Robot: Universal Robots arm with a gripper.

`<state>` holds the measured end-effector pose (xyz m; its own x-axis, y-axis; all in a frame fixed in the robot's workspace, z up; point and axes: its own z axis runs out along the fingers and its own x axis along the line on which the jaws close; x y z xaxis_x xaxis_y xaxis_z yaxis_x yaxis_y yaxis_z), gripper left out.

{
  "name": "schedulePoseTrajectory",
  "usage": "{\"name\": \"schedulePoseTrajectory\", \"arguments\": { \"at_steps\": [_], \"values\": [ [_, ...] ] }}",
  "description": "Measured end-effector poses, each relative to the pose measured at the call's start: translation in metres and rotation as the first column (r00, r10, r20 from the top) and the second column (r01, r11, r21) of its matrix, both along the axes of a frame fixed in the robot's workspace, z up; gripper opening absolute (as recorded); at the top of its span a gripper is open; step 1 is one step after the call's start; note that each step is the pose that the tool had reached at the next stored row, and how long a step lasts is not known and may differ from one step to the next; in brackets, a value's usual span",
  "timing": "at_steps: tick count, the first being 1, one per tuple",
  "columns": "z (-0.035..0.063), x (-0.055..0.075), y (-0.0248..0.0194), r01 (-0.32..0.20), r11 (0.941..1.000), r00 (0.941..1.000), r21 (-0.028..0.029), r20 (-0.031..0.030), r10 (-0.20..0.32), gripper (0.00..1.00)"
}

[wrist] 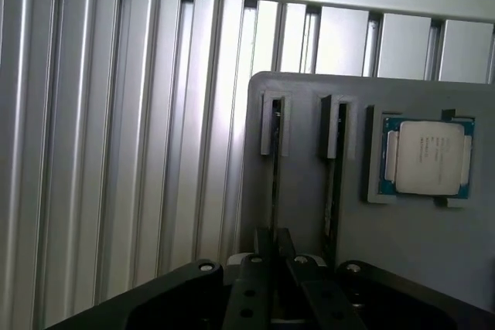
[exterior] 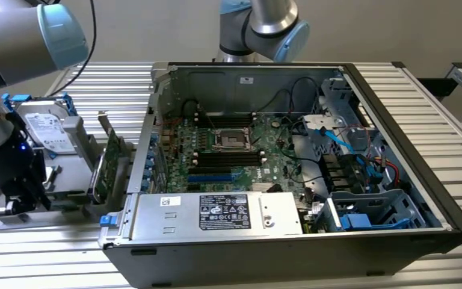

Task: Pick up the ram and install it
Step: 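Pick up the ram and move it above insertion slot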

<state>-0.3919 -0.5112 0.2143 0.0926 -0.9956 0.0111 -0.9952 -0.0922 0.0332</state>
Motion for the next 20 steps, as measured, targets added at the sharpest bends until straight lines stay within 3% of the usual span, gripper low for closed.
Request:
{"name": "schedulePoseTrajectory", "arguments": {
  "at_steps": [12, 20],
  "values": [
    [0.0464, 0.000, 0.0001, 0.000, 1.0000, 1.0000, -0.0020, -0.0025, 0.000, 0.14],
    [0.0777, 0.007, 0.0033, 0.000, 1.0000, 0.9999, -0.0086, -0.0110, 0.000, 0.14]
  ]
}}
